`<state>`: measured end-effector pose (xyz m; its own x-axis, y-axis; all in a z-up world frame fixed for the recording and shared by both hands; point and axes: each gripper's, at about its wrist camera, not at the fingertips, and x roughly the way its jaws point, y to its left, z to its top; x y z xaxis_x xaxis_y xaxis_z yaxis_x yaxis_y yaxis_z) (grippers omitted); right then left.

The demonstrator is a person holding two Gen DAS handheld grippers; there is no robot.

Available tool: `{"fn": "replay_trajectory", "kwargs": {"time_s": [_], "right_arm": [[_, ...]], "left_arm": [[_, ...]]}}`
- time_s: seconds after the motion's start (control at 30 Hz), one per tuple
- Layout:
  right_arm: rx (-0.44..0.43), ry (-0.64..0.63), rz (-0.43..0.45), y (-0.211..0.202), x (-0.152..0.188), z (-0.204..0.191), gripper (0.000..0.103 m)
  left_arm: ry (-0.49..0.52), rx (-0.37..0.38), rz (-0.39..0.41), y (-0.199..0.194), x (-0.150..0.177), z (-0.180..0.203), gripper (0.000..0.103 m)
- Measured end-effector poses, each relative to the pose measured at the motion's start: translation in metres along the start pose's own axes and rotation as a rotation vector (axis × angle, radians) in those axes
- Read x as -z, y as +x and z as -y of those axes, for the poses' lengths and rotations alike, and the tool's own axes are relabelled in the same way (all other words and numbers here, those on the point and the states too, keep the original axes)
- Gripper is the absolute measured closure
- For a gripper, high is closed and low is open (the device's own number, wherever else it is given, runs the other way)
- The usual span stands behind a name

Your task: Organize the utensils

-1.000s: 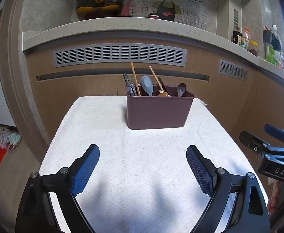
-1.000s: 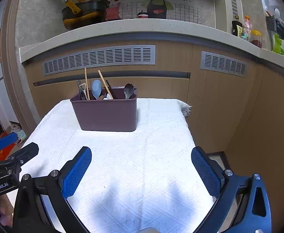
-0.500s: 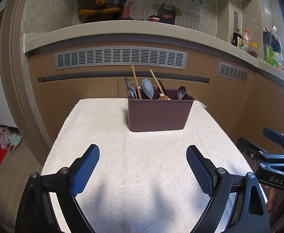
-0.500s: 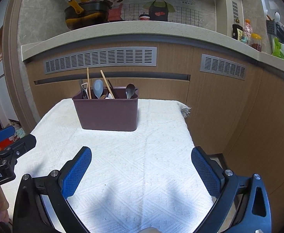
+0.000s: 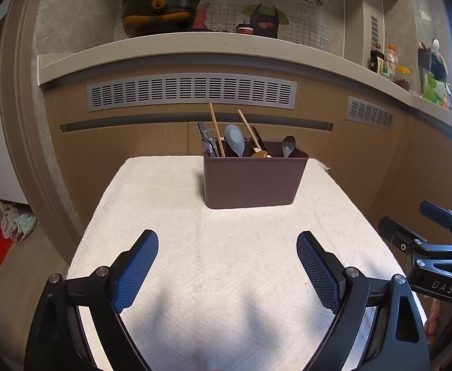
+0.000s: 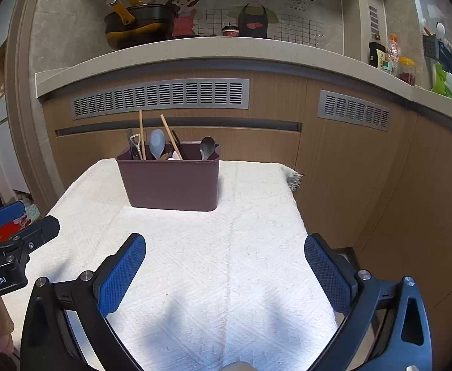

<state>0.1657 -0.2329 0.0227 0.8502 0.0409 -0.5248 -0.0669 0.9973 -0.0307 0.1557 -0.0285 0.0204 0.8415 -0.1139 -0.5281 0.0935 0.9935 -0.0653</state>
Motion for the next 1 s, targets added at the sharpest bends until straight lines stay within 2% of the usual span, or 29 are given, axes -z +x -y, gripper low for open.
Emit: {"fn": "replay_trajectory", "kwargs": {"time_s": [1.0], "right_arm": [[0.002, 0.007, 0.020, -0.010, -0.002, 0.004, 0.000]], "left_arm": [[0.039, -0.035, 0.018, -0.007, 0.003, 0.002, 0.011]]}}
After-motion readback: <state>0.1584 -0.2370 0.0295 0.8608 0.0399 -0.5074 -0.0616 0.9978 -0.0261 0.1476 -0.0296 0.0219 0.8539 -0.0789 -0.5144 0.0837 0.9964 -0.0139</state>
